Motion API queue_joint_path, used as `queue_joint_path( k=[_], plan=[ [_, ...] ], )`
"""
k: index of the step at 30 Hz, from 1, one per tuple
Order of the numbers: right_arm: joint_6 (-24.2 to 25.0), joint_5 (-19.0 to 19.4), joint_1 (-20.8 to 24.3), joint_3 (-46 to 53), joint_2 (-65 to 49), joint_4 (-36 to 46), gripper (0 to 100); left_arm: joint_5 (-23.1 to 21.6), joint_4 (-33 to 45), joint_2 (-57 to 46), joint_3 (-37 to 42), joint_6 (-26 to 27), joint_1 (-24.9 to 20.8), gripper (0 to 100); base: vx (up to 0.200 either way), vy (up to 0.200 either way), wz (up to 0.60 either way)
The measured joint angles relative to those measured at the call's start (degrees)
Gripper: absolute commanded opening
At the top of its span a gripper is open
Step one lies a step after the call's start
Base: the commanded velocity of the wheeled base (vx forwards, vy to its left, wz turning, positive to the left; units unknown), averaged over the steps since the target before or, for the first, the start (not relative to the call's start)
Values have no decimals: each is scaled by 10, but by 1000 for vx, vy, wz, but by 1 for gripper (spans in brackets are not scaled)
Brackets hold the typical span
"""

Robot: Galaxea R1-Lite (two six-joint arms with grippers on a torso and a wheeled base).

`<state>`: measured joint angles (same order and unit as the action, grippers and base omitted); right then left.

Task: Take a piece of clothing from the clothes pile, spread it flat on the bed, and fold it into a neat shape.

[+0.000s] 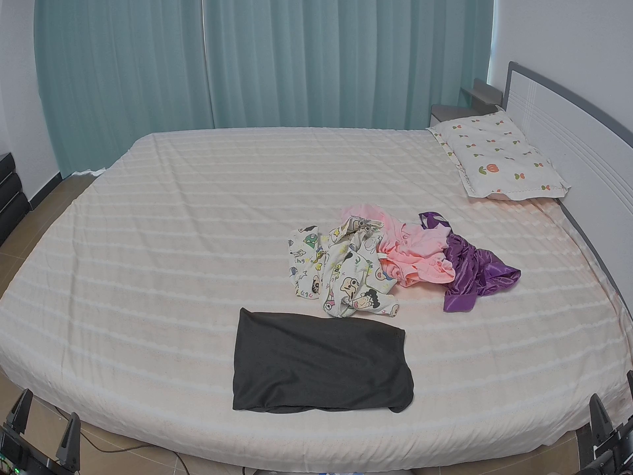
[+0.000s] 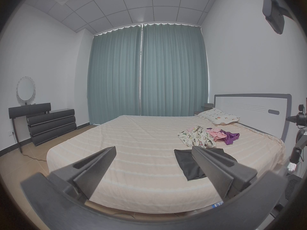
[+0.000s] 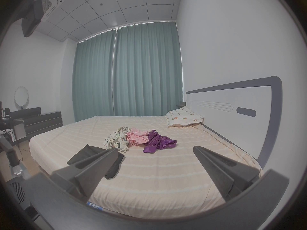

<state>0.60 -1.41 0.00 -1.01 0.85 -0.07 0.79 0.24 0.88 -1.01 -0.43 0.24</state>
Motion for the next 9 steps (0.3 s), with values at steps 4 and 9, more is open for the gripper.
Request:
queue_joint_path(
  k=[4,9],
  plan=[
    [-1,0,0,0,0,0,100,0,0,0,0,0,0,100,0,0,0],
    [0,0,0,0,0,0,100,0,0,0,0,0,0,100,0,0,0]
  ],
)
